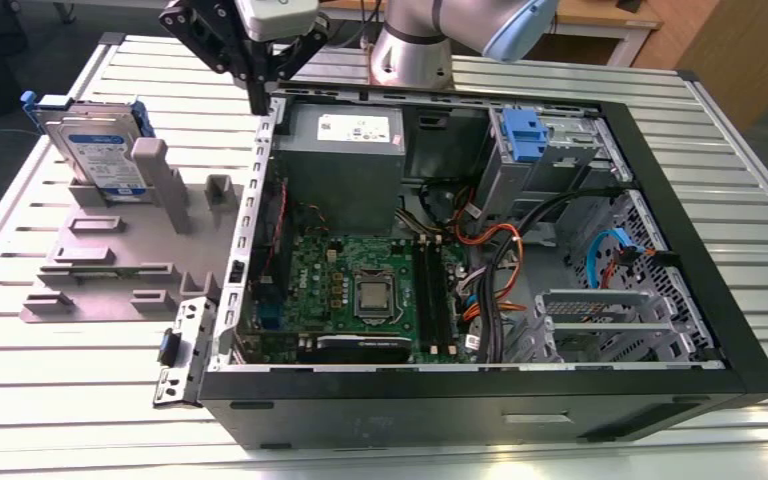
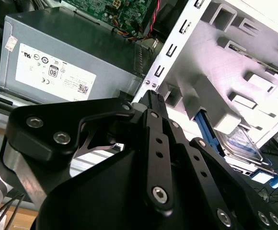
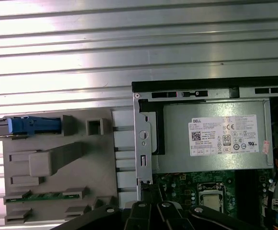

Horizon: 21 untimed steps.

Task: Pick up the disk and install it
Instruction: 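Reach for the disk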

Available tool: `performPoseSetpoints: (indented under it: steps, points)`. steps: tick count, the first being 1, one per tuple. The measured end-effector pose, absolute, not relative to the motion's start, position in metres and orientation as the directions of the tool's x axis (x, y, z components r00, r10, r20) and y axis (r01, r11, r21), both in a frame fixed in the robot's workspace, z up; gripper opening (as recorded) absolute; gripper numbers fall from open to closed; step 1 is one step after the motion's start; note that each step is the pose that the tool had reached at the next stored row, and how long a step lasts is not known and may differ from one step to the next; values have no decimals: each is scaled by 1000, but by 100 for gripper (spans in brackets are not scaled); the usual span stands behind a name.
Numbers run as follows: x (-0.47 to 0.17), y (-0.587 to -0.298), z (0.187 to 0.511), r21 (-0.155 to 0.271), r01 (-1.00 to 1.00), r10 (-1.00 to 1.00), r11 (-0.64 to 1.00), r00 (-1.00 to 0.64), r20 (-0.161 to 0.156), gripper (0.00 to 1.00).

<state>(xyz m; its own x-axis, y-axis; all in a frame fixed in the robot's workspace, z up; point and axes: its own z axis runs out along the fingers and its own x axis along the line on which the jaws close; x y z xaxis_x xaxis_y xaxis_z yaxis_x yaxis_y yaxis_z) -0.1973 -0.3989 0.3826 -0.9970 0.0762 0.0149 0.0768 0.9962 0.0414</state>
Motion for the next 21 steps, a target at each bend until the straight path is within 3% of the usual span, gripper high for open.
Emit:
performPoseSetpoints:
  steps: [21]
  points:
    - [-202, -399, 382, 41, 77, 76, 996, -997, 16, 11]
